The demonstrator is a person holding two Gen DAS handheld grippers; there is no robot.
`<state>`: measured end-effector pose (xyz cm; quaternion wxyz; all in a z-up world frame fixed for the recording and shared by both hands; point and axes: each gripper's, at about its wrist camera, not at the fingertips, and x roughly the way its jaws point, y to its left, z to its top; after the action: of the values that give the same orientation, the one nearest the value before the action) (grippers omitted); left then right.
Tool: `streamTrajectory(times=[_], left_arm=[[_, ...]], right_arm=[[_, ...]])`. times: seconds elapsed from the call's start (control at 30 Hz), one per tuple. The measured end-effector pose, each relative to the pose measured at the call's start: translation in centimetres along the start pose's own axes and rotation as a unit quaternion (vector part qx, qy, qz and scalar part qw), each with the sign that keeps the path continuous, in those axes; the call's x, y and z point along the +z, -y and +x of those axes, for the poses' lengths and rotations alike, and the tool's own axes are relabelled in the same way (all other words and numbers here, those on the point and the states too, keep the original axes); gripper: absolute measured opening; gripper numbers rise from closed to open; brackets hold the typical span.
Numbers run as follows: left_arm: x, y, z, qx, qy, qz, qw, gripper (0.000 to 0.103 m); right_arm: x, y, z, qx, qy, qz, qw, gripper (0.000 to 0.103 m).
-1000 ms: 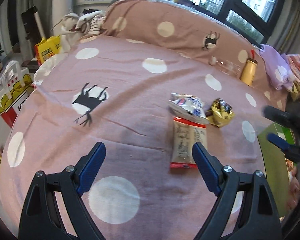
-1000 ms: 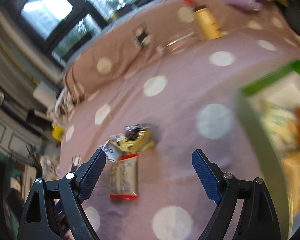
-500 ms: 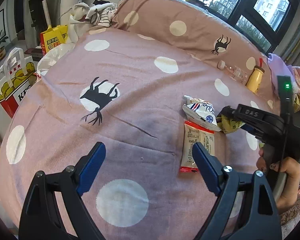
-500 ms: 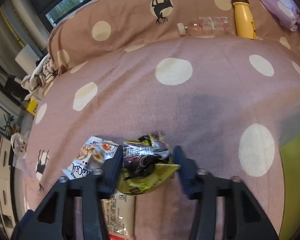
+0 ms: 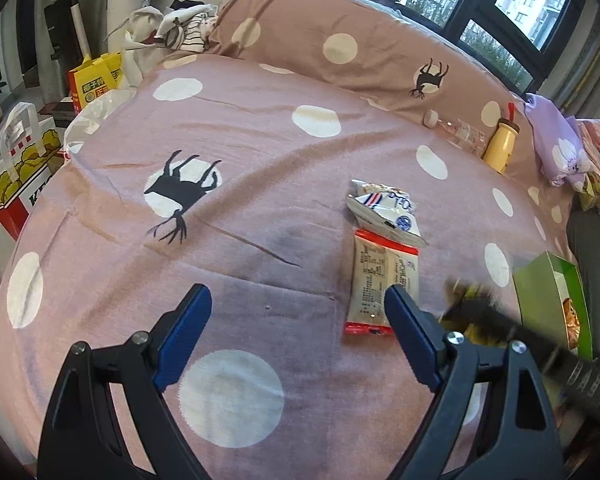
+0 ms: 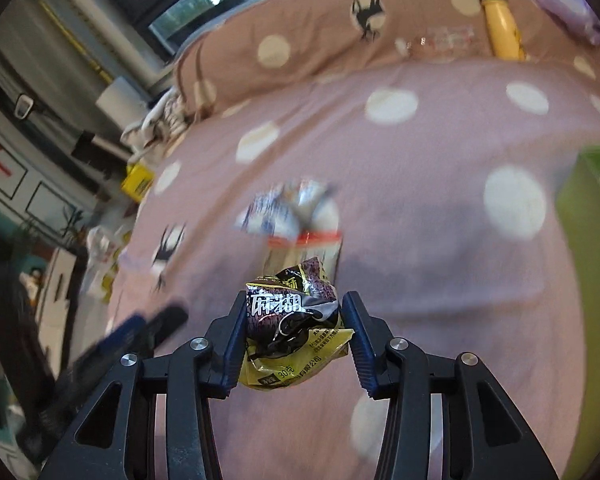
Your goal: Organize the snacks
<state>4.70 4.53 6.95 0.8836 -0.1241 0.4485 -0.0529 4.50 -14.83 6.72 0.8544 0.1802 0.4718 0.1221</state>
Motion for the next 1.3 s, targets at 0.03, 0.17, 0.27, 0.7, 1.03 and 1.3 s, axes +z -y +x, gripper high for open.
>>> streamTrajectory(times=[0.03, 0.17, 0.27, 0.7, 1.03, 1.3], left_arm=[[-0.1, 0.2, 0.0, -0.002, -0.001, 0.003, 1.0, 0.088], [-0.5, 1.1, -0.1, -0.001, -0.003, 0.023, 0.9997, 0.088], [-0.9, 1.7, -0.1, -0.011, -0.007, 0.033, 0.9994, 0.088], [-3.2, 5.9, 0.0, -0.139, -0.06, 0.064, 0.9864, 0.088], [-5.0, 8.0, 1.9, -0.145, -0.098, 0.092, 0.9802, 0.082], [-5.4, 8.5, 3.0, -0.174, -0.121, 0.086, 0.9736, 0.058]], right_arm=[[-0.7, 0.2, 0.2, -0.003, -0.008, 0.006, 1.0, 0.048], [-2.2, 0.8, 0.7, -0.036, -0.043, 0.002, 0.998, 0.05], [-2.1, 1.5, -0.6, -0.022, -0.032, 0.017, 0.999, 0.065], [-2.0, 4.2, -4.3, 0.075, 0.034, 0.074, 0.994, 0.073], [-2.3, 3.7, -0.9, 0.104, -0.014, 0.075, 0.992, 0.07], [-2.6, 3.9, 1.2, 0.086, -0.048, 0.077, 0.992, 0.059]])
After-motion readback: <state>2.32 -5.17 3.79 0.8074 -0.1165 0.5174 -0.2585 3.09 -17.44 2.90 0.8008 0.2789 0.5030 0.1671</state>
